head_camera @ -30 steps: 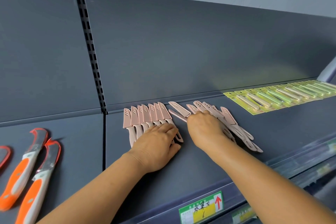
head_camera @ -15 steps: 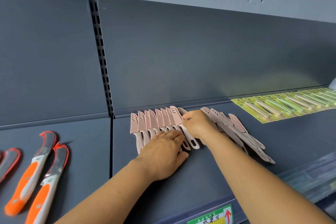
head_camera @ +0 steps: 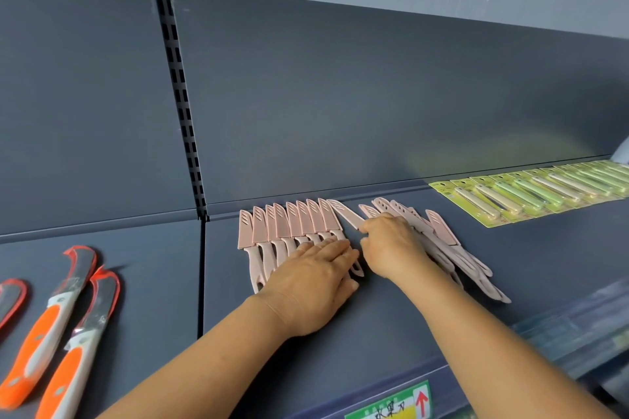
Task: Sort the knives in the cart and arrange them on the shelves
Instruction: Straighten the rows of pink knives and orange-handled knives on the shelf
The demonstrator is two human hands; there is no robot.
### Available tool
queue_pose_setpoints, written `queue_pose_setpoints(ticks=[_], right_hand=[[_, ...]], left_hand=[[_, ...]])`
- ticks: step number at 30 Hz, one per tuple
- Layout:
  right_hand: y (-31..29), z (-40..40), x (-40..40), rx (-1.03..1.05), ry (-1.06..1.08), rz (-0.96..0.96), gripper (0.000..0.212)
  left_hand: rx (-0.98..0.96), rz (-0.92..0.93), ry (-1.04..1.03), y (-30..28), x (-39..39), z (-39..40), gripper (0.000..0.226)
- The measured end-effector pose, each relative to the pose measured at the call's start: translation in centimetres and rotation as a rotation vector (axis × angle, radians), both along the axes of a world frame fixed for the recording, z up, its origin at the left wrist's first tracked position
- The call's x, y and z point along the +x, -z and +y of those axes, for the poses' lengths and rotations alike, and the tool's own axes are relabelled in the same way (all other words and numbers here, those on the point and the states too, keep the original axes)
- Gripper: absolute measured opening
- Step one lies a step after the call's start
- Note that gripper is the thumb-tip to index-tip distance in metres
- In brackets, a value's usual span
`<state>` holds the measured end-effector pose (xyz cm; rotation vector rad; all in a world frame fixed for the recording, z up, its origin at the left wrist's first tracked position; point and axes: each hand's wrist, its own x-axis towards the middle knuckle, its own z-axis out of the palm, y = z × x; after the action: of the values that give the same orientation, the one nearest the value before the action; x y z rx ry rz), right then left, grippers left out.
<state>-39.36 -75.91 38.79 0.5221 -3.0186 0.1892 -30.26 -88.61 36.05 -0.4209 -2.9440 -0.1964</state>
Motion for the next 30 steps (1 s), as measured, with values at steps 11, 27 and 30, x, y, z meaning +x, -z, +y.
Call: queue_pose_setpoints(ticks=[11,27,30], right_hand=[[-0.7,0.0,0.3,0.131,0.03,0.033,0.031],[-0.8,-1.7,0.2,-0.131,0.027,-0.107,0.018],[-1.0,-0.9,0.7,-0.091,-0.014,-0.092,0.013]], left_hand=[[-0.008,-0.024,-0.001,0.1,0.0,0.2,0.054],[-0.008,-0.064,0.003,0.3,-0.1,0.1,0.06],[-0.009,-0.05,0.007,0.3,0.0,0.1,0.06]])
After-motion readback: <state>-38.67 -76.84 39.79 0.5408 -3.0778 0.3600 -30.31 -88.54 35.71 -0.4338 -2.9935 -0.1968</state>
